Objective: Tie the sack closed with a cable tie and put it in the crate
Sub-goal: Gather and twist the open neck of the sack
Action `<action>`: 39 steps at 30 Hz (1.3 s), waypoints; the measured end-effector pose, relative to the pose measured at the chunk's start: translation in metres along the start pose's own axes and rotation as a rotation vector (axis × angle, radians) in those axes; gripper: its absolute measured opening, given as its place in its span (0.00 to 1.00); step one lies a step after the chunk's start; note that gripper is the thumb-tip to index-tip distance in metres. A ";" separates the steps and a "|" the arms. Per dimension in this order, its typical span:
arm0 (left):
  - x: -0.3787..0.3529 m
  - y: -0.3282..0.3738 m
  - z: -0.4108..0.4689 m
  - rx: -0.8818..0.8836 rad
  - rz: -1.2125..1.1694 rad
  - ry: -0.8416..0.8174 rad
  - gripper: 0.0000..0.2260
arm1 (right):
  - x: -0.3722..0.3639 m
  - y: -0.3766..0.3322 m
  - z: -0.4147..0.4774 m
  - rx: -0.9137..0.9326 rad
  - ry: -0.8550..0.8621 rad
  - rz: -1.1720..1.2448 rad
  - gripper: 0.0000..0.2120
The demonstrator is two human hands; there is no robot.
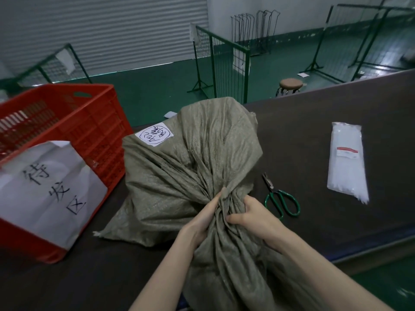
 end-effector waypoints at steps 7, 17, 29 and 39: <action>-0.011 -0.008 0.011 -0.075 -0.009 0.072 0.16 | 0.001 -0.009 -0.007 -0.075 0.008 -0.181 0.27; -0.006 -0.006 0.013 -0.117 0.263 0.232 0.30 | 0.015 0.001 0.001 -0.184 -0.077 0.018 0.37; -0.003 -0.012 0.002 -0.004 0.547 0.358 0.42 | 0.008 -0.019 -0.007 -0.254 0.017 -0.580 0.15; -0.009 -0.005 0.002 -0.033 -0.005 0.059 0.26 | 0.000 -0.024 -0.009 -0.217 0.029 -0.656 0.19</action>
Point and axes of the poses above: each hand's wrist, its own z-axis towards the middle knuckle, its own x-axis out of the back of the hand, y = z × x, the point moved 1 cm from there along z, towards the middle knuckle, and after that the axes turned 14 degrees about -y, right-handed, at the moved point
